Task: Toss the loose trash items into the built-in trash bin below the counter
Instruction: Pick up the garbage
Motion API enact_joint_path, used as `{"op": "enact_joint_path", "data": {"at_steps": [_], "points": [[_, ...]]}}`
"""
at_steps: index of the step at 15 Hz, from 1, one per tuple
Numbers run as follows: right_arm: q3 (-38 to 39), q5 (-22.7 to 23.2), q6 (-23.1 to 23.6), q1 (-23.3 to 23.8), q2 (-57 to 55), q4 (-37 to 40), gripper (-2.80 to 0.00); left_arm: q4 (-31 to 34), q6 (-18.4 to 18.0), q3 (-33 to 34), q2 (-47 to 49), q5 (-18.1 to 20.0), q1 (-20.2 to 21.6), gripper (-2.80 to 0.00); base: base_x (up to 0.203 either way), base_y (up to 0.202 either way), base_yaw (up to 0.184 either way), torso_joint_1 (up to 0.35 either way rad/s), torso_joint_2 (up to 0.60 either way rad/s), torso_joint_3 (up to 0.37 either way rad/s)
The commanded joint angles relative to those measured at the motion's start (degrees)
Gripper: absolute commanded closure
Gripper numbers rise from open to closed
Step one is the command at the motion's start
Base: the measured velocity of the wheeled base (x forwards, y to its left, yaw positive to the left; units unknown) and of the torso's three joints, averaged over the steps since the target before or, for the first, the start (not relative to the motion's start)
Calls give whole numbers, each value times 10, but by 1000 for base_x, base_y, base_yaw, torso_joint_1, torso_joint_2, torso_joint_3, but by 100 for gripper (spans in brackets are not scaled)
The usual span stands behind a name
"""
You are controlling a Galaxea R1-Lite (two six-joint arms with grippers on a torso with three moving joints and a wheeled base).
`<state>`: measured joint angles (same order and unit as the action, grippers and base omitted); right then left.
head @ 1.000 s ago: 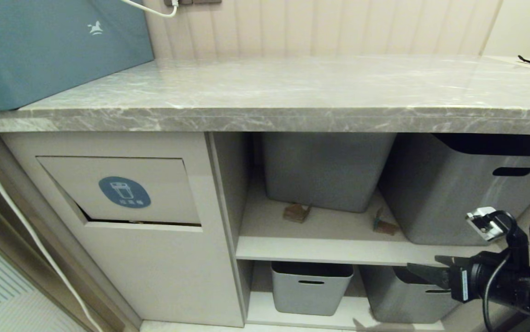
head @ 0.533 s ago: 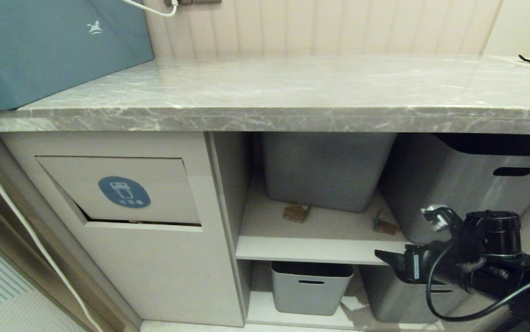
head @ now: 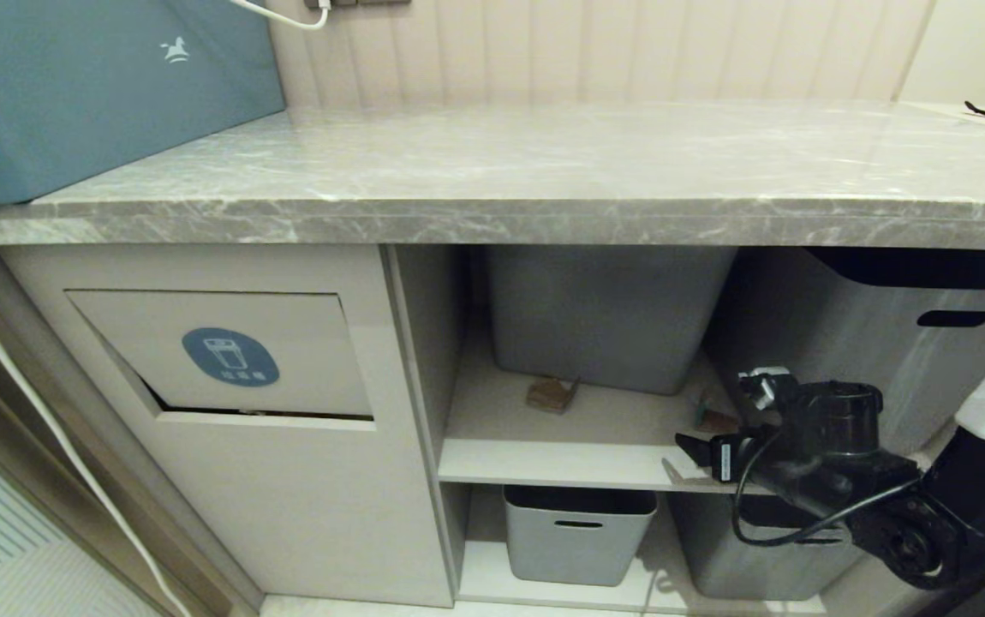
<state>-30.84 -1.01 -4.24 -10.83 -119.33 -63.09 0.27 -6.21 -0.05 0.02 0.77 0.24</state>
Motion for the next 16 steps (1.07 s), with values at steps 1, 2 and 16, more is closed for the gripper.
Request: {"op": "enact_joint_path", "data": {"at_steps": [1, 2, 16], "points": [[-15, -13, 13, -1, -39, -13, -280, 0, 0, 0, 0, 0, 0, 0, 0, 0, 0, 0, 0, 0], [-30, -23, 18, -1, -48, -14, -280, 0, 0, 0, 0, 0, 0, 0, 0, 0, 0, 0, 0, 0], [-214, -111, 59, 2, -150, -14, -280, 0, 0, 0, 0, 0, 0, 0, 0, 0, 0, 0, 0, 0]]}}
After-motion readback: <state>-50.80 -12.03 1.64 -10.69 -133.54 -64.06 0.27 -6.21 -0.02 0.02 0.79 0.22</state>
